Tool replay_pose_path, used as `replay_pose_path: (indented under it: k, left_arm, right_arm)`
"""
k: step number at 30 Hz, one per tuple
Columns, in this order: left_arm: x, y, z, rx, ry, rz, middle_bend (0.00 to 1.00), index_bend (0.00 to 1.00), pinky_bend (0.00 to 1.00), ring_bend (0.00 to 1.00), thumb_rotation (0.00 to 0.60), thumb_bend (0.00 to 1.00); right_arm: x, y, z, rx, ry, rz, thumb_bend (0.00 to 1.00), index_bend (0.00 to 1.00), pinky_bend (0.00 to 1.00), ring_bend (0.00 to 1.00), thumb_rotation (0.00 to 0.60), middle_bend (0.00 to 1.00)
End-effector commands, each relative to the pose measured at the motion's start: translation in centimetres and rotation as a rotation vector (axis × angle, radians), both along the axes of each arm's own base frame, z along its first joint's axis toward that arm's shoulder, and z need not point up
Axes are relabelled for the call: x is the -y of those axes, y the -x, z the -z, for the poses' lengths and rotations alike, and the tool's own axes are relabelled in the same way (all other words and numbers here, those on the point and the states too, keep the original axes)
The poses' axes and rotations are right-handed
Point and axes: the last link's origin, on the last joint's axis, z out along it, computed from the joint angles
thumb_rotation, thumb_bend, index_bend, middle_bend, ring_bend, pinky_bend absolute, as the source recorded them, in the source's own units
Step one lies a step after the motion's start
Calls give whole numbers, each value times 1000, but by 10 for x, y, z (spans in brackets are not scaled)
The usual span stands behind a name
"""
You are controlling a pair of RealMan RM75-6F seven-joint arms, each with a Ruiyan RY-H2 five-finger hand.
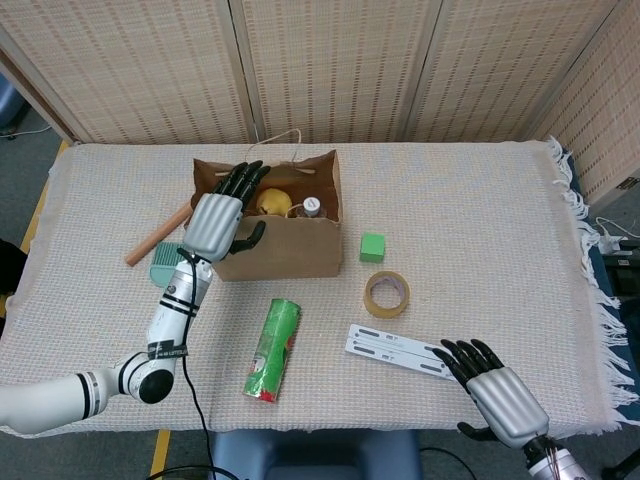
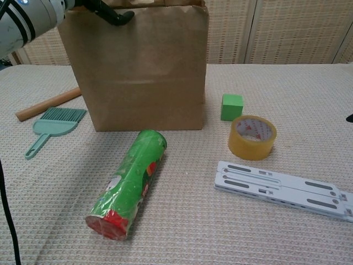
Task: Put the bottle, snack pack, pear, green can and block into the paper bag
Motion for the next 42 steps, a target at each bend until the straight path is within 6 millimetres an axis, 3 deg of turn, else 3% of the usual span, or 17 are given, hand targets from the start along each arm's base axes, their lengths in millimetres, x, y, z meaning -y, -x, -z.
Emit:
replay_pose_path:
  k: [1, 5, 11, 18, 23, 29, 33, 38, 42]
  left_arm:
    - [1, 1, -6, 21, -4, -2, 0, 0, 167, 0, 600, 441]
    - [5, 7, -19, 39, -16, 5, 0, 17, 170, 0, 600, 446]
    - [19, 35, -53, 59, -67, 13, 29, 115, 217, 15, 600, 472]
    - [48, 90, -98, 67, -111, -29, 61, 133, 228, 23, 600, 485]
    - [71, 132, -113, 28, -115, -58, 62, 138, 227, 23, 600, 484]
    - [99, 182, -114, -159, -80, -21, 63, 138, 228, 26, 600, 483]
    - [113, 206, -107, -386, -31, 109, 63, 137, 230, 27, 600, 477]
    - [123, 216, -93, -633, 49, 361, 48, 59, 222, 30, 600, 395]
    - [134, 217, -73, -815, 137, 604, 8, 2, 169, 4, 600, 385]
  right_arm:
    - [0, 0, 0, -1, 1, -1, 68, 0, 0, 0, 600, 0]
    - [0, 0, 0, -3, 4, -2, 67, 0, 0, 0, 600, 0]
    - [-2, -1, 1, -6, 2, -9, 68, 0, 0, 0, 600, 0]
    - [-3, 0, 2, -11, 11, -13, 68, 0, 0, 0, 600, 0]
    - [-4, 0, 4, -19, 10, -14, 68, 0, 0, 0, 600, 0]
    - [-6, 0, 5, -25, 15, -19, 68, 0, 0, 0, 600, 0]
    - [-6, 0, 6, -30, 13, -21, 68, 0, 0, 0, 600, 0]
    - [-5, 0, 7, -33, 17, -18, 68, 0, 0, 0, 600, 0]
    - [-4, 1, 7, -34, 19, -14, 68, 0, 0, 0, 600, 0]
